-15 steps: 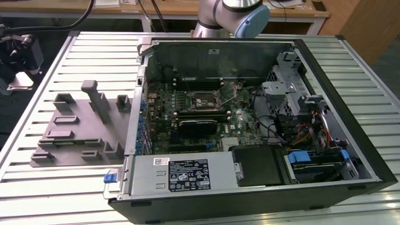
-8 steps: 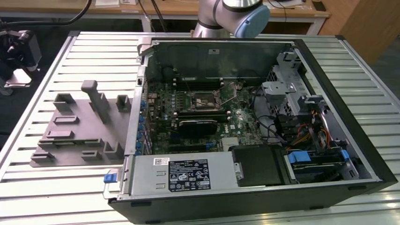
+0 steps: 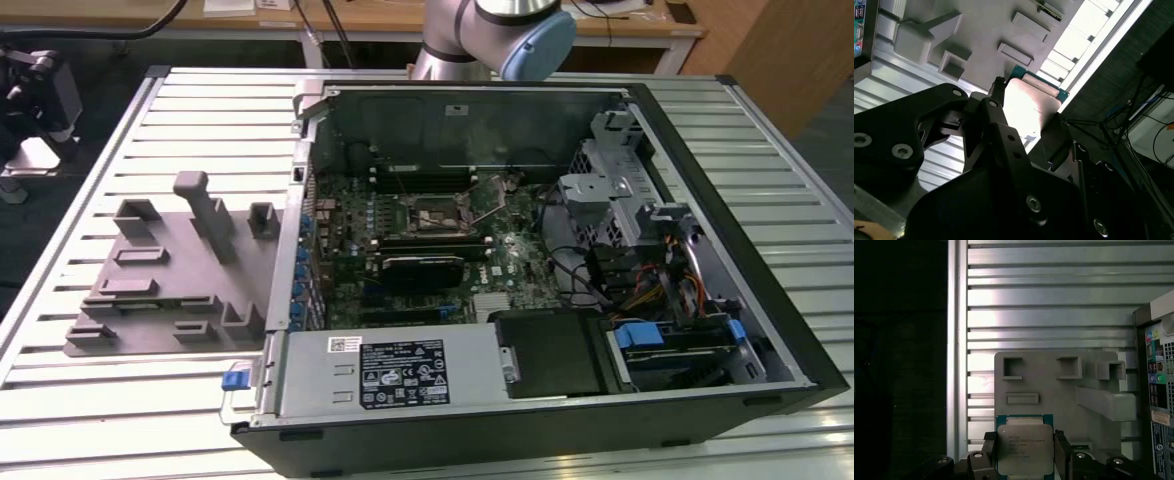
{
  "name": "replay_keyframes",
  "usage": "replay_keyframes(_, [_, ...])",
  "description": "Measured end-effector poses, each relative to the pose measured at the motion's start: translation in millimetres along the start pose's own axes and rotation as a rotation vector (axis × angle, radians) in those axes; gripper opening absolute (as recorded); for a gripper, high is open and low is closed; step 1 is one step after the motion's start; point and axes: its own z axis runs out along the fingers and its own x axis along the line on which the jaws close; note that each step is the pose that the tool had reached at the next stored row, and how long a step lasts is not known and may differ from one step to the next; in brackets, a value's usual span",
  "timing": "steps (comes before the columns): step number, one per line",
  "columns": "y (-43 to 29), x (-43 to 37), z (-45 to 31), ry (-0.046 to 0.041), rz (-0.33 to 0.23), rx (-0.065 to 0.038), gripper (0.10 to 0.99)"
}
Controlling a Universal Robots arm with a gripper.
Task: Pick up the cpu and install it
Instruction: 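Pick up the cpu and move it towards the insertion slot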
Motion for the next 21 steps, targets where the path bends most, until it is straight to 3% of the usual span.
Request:
replay_keyframes(15, [3.1,0.2,-20.3,0.0002,0.000,0.000,0.541])
replay_keyframes(21, [3.2,0.3,-21.2,0.0001,0.000,0.000,0.541])
